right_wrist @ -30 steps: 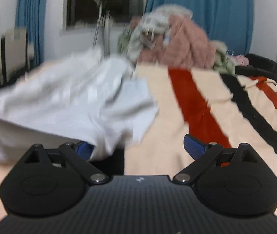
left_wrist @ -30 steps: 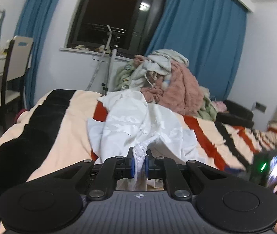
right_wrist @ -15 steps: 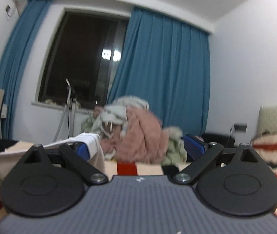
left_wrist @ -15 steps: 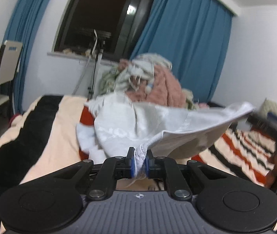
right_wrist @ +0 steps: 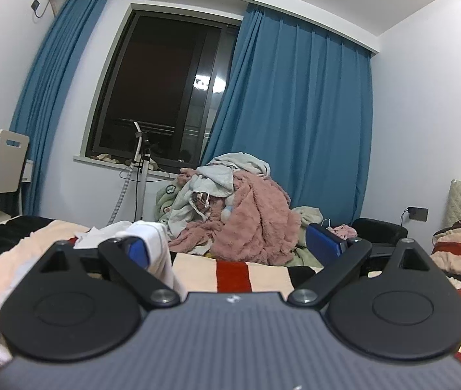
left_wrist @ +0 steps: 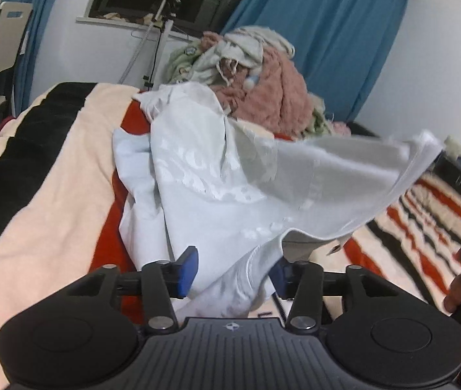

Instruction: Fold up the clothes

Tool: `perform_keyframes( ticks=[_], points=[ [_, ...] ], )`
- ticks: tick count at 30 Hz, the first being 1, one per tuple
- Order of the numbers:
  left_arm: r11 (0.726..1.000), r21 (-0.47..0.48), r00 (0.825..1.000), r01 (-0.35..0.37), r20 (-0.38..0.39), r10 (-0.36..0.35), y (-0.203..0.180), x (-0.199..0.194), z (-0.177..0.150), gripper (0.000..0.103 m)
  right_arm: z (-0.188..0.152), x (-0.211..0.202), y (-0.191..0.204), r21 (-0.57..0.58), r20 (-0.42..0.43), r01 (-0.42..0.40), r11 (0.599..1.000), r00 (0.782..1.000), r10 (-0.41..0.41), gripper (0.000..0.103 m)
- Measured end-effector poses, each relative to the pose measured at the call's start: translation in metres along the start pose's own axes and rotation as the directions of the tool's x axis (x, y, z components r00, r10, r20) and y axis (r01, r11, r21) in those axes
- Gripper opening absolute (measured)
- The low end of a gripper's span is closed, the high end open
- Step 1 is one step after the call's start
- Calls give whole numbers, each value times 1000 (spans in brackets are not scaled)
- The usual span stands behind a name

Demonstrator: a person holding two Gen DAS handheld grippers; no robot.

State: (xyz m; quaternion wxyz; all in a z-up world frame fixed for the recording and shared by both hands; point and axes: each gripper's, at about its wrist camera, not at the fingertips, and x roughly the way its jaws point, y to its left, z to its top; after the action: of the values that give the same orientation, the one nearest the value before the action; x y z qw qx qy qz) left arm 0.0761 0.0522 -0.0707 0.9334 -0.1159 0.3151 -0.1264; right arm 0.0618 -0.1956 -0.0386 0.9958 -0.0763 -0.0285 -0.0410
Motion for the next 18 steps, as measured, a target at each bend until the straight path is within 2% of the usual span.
perform_keyframes(
  ticks=[4, 10, 14, 18],
  points=[
    [999, -16, 999, -31, -29, 31, -1, 11, -4, 60, 2, -3, -4, 36, 27, -25, 999, 999, 24, 96],
    [992, -123, 994, 25, 110, -11, 11, -12, 3, 62, 3, -7, -6, 34, 44, -24, 999, 999, 22, 96],
    [989, -147, 996, 21, 92, -8, 12, -14, 5, 62, 2, -9, -5, 22, 50, -18, 1000, 999, 16, 96],
    [992, -105, 997, -75, -3, 75, 10, -2, 2, 65, -1, -10, -1, 1, 63, 3, 1000, 998, -3, 96]
  ],
)
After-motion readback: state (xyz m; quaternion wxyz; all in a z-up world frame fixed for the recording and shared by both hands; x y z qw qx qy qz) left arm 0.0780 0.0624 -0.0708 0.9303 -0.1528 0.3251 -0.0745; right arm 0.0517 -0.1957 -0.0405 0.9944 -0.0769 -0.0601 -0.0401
